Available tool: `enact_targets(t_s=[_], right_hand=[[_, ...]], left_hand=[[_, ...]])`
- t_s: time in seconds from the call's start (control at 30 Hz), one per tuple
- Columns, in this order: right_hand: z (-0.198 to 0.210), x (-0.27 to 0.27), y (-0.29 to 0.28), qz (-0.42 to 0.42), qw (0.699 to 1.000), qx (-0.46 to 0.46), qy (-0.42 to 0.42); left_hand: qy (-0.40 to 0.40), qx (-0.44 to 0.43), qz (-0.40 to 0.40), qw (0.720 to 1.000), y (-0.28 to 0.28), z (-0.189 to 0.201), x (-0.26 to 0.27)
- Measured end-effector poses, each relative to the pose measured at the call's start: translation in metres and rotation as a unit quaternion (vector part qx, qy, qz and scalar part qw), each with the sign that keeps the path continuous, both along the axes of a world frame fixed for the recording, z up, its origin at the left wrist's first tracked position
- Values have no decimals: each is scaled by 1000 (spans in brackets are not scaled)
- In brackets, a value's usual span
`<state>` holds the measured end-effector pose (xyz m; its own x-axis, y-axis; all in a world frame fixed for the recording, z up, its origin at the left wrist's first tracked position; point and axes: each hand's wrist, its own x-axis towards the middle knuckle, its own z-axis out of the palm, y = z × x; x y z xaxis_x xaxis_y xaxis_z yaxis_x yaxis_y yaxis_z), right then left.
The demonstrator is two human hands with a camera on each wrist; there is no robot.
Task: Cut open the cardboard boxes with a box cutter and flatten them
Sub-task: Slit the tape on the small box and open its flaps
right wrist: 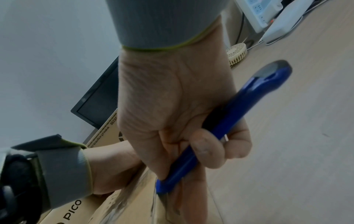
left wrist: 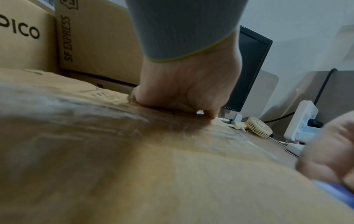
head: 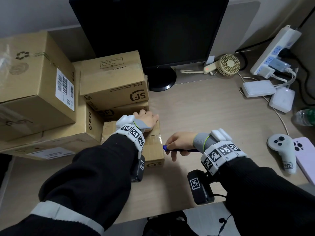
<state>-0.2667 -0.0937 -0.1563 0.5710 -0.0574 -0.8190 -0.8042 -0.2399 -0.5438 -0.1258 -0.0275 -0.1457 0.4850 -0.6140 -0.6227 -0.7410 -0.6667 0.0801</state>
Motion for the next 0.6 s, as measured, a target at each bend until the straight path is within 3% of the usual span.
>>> enact_targets(t_s=[0.1, 0.27, 0.33, 0.43, 0.53, 0.6], right_hand=[[4, -5, -4, -10, 1000, -5, 23], [13, -5, -28, -71, 993, -95, -5], [15, -2, -37, -118, 986, -112, -45], [19, 7, -39, -134, 979, -122, -94], [21, 18, -31, -96, 977, -135, -132], [22, 25, -25, -73, 976, -142, -151]], left_hand=[[11, -24, 30, 999, -3, -8, 3], [51, -20, 6, 998, -6, -15, 14], [118, -90, 66, 987, -4, -17, 23], [216, -210, 117, 946, 13, -16, 48], [196, -133, 61, 970, 42, -13, 77], [194, -66, 64, 977, 59, -14, 89]])
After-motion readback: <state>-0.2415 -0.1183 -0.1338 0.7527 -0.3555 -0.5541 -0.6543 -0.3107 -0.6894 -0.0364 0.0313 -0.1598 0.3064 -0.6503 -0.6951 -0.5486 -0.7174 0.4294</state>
